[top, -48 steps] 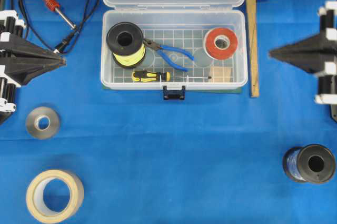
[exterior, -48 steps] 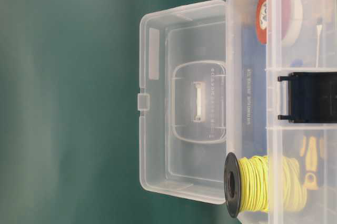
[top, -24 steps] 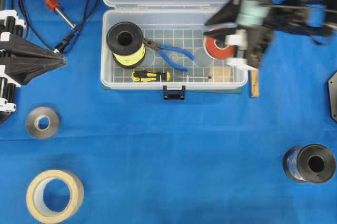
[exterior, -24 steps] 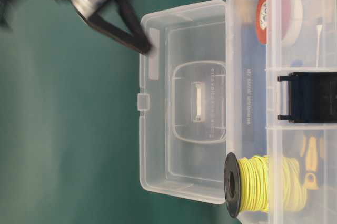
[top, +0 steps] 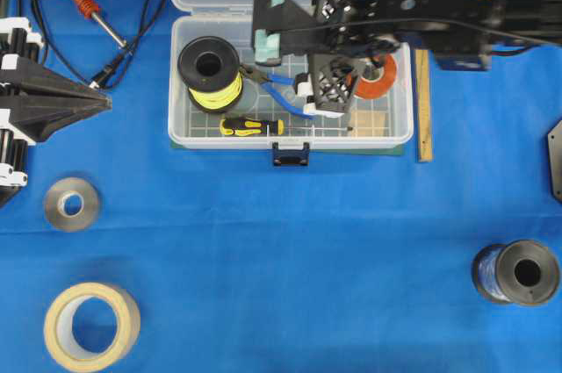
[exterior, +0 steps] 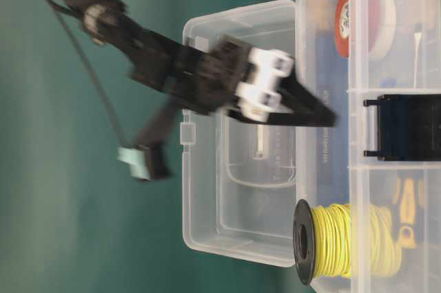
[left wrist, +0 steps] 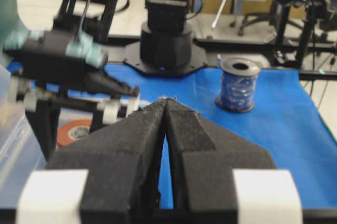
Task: Pick the nipper from the toolbox among several items.
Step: 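Lower the right gripper and close it on the pliers' blue handle, then lift the pliers out of the toolbox and carry them toward the front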
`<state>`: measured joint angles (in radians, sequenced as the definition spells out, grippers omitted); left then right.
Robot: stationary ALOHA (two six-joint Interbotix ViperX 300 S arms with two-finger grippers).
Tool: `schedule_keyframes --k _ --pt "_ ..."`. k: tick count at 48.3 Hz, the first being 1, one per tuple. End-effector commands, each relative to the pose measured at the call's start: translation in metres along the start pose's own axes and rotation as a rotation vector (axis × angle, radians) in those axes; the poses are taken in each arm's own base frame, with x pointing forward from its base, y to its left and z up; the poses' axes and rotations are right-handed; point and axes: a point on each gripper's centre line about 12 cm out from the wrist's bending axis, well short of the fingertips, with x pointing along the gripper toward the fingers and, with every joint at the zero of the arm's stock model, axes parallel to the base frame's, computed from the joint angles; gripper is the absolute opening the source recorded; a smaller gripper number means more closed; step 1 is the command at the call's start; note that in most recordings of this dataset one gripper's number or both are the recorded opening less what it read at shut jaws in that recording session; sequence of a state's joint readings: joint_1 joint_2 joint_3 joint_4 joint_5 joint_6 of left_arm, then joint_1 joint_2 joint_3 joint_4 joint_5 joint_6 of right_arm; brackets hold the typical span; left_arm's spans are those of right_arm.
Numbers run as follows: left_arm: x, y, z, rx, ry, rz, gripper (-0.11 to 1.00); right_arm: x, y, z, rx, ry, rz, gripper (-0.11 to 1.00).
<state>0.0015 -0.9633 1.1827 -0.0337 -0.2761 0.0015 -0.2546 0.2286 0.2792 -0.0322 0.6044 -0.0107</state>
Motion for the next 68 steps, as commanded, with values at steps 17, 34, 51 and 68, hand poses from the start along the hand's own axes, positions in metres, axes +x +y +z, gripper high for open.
schedule_keyframes --k 17,34,51,68 --pt "0.002 0.0 0.003 -0.002 0.006 -0.001 0.0 0.037 0.0 -0.003 0.009 0.017 0.006 0.52" --pt "0.002 0.0 0.001 -0.009 0.023 -0.001 0.0 0.031 -0.001 -0.002 0.008 0.008 0.005 0.14" --pt "0.002 0.0 0.001 -0.012 0.023 -0.001 0.0 -0.079 -0.014 0.031 0.041 -0.228 -0.018 0.14" --pt "0.002 0.0 0.001 -0.011 0.023 -0.001 0.0 -0.14 0.038 0.017 -0.043 -0.352 0.061 0.14"
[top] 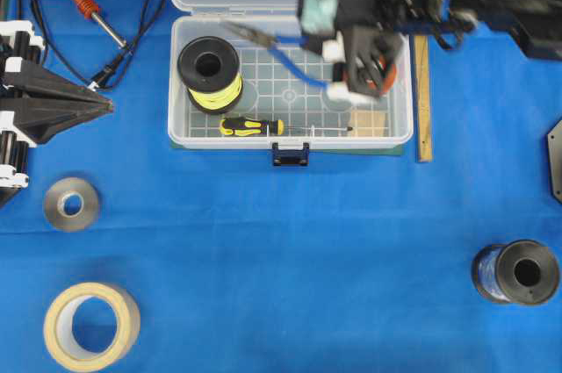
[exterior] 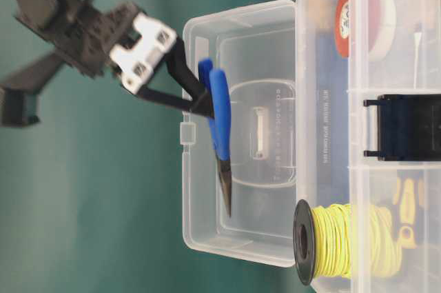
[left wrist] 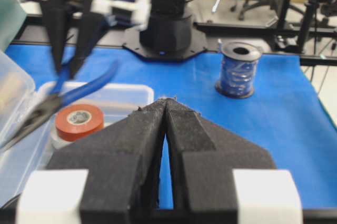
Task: Pick the nipper from the toolbox among several items.
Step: 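Lift the pliers out of the toolbox and carry them toward the front, then lower the pliers onto the blue table and open the right gripper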
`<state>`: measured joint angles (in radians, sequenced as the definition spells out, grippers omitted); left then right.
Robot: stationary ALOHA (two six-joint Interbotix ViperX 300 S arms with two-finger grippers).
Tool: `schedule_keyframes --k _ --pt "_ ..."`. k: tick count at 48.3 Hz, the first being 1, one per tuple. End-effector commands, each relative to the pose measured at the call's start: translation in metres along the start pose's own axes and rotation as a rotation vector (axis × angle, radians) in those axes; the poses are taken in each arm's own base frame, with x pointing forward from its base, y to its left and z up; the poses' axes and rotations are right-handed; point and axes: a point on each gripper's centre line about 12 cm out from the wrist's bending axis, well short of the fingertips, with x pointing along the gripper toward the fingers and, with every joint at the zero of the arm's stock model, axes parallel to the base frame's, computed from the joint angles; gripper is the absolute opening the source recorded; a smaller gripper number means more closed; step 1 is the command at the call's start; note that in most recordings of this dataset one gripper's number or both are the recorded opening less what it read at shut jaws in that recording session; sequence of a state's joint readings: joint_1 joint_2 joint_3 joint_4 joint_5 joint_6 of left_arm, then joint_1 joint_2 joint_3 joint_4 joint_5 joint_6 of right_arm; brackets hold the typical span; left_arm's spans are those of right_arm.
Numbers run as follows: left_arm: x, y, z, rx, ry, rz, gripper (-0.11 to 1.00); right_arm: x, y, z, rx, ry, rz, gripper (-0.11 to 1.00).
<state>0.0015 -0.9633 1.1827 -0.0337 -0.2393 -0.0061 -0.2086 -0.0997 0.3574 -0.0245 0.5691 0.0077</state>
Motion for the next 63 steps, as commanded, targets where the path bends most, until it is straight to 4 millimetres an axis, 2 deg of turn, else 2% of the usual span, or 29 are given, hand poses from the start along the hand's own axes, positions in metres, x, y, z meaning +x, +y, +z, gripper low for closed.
schedule_keyframes --k 1,8,13,25,34,39,48,59,61,63 --pt "0.002 0.0 0.006 -0.003 -0.014 -0.002 0.0 -0.016 0.027 0.006 -0.031 -0.068 0.052 0.14" --pt "0.002 0.0 0.006 -0.003 -0.014 -0.002 0.0 -0.016 0.077 -0.006 -0.057 -0.066 0.144 0.14" --pt "0.002 0.0 0.006 -0.002 -0.014 -0.002 0.0 -0.007 0.102 -0.018 -0.06 -0.052 0.188 0.14" --pt "0.001 0.0 0.002 -0.003 -0.005 0.0 0.0 0.04 0.138 -0.056 -0.004 0.04 0.229 0.14" --pt "0.001 0.0 0.001 -0.006 -0.001 -0.001 0.0 0.076 0.15 -0.082 0.037 0.122 0.223 0.14" --pt "0.001 0.0 0.001 -0.006 -0.002 0.001 0.0 0.087 0.155 -0.093 0.049 0.159 0.218 0.14" --pt "0.001 0.0 0.001 -0.006 -0.003 0.001 0.0 0.089 0.159 -0.097 0.046 0.172 0.22 0.14" --pt "0.001 0.0 0.001 -0.006 -0.002 0.001 0.0 0.09 0.153 -0.099 0.052 0.207 0.2 0.15" --pt "0.001 0.0 0.001 -0.006 -0.003 0.001 0.0 0.089 0.151 -0.099 0.052 0.215 0.195 0.21" --pt "0.001 0.0 0.001 -0.006 -0.003 0.001 0.0 0.086 0.149 -0.096 0.049 0.219 0.19 0.33"
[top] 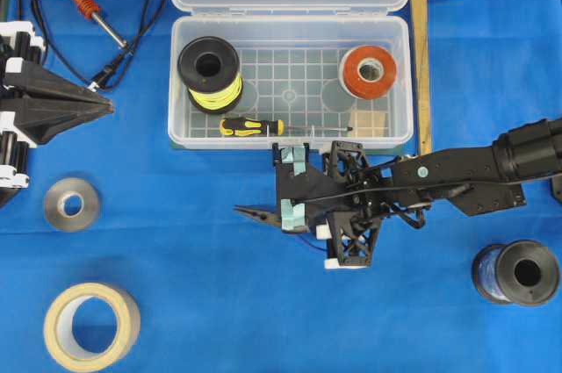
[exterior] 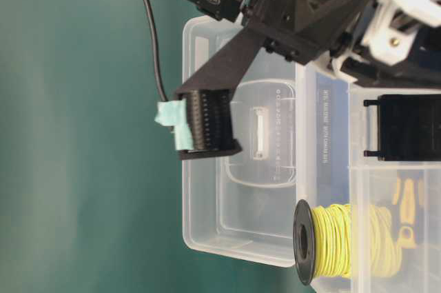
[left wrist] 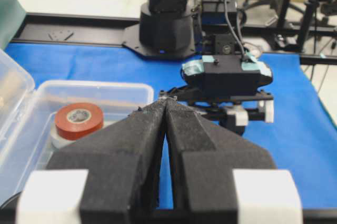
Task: Pick the nipper from the toolbox among several items.
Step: 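Lower the pliers onto the blue table and open the right gripper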
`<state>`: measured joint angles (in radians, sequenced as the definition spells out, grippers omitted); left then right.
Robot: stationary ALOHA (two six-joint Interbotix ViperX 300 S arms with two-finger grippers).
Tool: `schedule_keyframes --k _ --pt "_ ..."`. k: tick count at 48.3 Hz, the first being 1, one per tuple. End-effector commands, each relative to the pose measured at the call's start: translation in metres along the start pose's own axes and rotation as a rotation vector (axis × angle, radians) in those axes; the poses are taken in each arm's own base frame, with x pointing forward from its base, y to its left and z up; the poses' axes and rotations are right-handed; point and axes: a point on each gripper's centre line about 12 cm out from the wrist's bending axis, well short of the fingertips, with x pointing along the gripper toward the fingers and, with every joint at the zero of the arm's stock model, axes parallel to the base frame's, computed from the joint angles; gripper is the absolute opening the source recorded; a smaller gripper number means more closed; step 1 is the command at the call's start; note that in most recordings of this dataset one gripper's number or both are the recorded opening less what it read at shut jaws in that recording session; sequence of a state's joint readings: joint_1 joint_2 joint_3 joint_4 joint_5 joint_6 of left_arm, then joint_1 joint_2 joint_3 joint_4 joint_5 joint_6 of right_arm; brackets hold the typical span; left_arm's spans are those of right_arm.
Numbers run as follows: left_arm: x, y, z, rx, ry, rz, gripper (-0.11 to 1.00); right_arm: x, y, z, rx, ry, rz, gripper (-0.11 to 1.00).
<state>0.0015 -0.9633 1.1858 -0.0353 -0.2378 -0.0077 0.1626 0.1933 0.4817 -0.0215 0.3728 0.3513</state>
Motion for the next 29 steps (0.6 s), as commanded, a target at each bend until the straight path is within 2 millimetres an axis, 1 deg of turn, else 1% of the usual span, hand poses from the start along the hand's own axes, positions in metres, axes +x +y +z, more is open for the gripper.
schedule_keyframes --k 1,3,4,6,8,10,12,13,15,19,23,26,29 --pt "0.001 0.0 0.003 -0.003 -0.008 0.0 0.0 -0.015 0.0 0.013 0.005 -0.028 0.002 0.4" --pt "0.001 0.0 0.003 -0.003 -0.008 0.0 0.0 -0.022 0.0 0.016 -0.005 -0.035 0.0 0.52" --pt "0.001 0.0 0.003 -0.003 -0.008 0.0 0.0 -0.029 -0.001 0.019 -0.01 -0.045 -0.003 0.6" --pt "0.001 0.0 0.003 -0.003 -0.008 0.0 0.0 -0.039 -0.002 0.022 -0.02 -0.057 -0.006 0.71" --pt "0.001 0.0 0.003 -0.003 -0.006 0.0 0.0 -0.052 -0.002 0.025 -0.03 -0.074 -0.009 0.8" --pt "0.001 0.0 0.003 -0.003 -0.006 0.0 0.0 -0.066 -0.004 0.029 -0.041 -0.094 -0.015 0.85" --pt "0.001 0.0 0.003 -0.005 -0.006 0.0 0.0 -0.082 -0.004 0.032 -0.053 -0.117 -0.02 0.84" --pt "0.001 0.0 0.003 -0.005 -0.006 0.0 0.0 -0.095 -0.005 0.034 -0.062 -0.134 -0.025 0.82" --pt "0.001 0.0 0.003 -0.005 -0.006 0.0 0.0 -0.112 -0.007 0.037 -0.074 -0.164 -0.032 0.8" --pt "0.001 0.0 0.003 -0.005 -0.006 0.0 0.0 -0.145 -0.011 0.037 -0.1 -0.227 -0.051 0.8" --pt "0.001 0.0 0.003 -0.006 -0.006 0.0 0.0 -0.171 -0.018 0.03 -0.115 -0.282 -0.063 0.8" --pt "0.001 0.0 0.003 -0.006 -0.006 0.0 0.0 -0.189 -0.025 0.018 -0.113 -0.328 -0.063 0.8" --pt "0.001 0.0 0.003 -0.006 -0.006 0.0 0.0 -0.202 -0.032 0.006 -0.108 -0.374 -0.057 0.8"
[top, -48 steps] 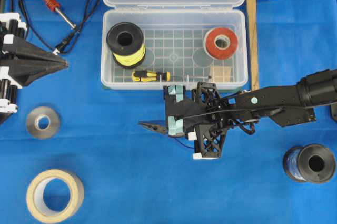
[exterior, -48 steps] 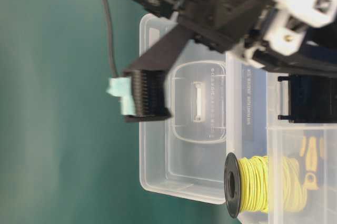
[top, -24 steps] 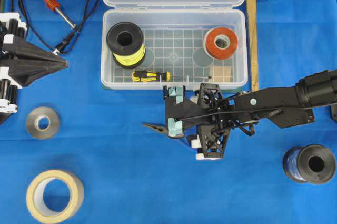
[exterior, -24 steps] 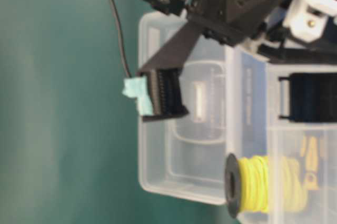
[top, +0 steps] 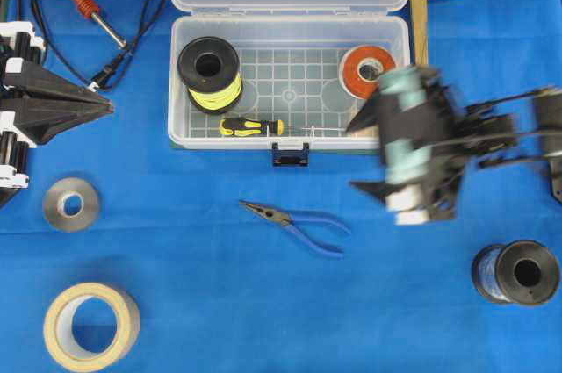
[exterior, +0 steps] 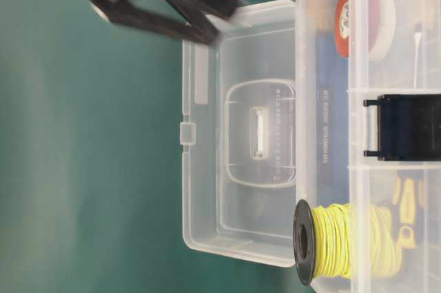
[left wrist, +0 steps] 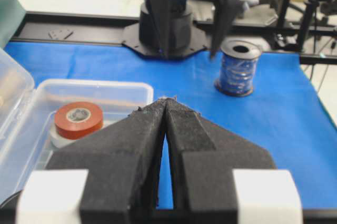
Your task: Pick the nipper from the toolbox among several items.
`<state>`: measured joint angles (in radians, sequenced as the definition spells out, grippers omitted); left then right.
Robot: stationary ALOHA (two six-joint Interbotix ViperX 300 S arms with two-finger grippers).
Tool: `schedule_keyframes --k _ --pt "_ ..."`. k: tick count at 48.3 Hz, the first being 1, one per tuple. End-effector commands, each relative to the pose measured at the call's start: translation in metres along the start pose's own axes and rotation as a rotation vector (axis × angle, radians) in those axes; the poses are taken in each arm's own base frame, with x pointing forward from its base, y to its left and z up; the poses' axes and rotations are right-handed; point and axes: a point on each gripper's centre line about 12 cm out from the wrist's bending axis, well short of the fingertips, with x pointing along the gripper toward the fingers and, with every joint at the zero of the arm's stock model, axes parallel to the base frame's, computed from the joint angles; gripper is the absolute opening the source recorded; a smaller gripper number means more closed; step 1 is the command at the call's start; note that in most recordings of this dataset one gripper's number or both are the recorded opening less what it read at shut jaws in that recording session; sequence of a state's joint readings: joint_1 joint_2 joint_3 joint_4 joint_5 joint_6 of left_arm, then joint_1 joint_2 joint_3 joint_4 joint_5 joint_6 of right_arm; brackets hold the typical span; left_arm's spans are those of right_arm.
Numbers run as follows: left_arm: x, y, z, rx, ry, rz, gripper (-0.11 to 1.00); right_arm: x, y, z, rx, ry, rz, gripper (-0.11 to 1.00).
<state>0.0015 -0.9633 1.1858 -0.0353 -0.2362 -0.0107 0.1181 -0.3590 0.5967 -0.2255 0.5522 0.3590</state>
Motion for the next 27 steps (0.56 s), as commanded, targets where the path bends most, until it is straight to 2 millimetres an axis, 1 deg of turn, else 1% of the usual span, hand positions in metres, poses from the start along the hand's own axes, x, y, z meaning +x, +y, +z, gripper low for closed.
schedule_keyframes --k 1,7,10,13,19,22,27 --pt "0.001 0.0 0.003 -0.003 -0.008 0.0 0.0 -0.031 -0.009 -0.003 0.011 -0.1 0.007 0.8" --pt "0.001 0.0 0.003 -0.005 -0.008 0.001 0.0 -0.065 -0.015 -0.026 0.02 -0.231 0.041 0.8" --pt "0.001 0.0 0.003 -0.006 -0.008 0.001 0.0 -0.078 -0.017 -0.038 0.021 -0.298 0.06 0.8" --pt "0.001 0.0 0.002 -0.003 -0.005 0.0 0.0 -0.087 -0.02 -0.052 0.027 -0.352 0.074 0.8" --pt "0.001 0.0 0.002 -0.005 -0.003 0.001 0.0 -0.098 -0.027 -0.077 0.051 -0.423 0.085 0.8" --pt "0.001 0.0 0.002 -0.006 -0.003 0.001 0.0 -0.099 -0.031 -0.091 0.066 -0.437 0.082 0.8" --pt "0.001 0.0 0.001 -0.005 0.0 0.001 0.0 -0.096 -0.034 -0.108 0.083 -0.449 0.08 0.8"
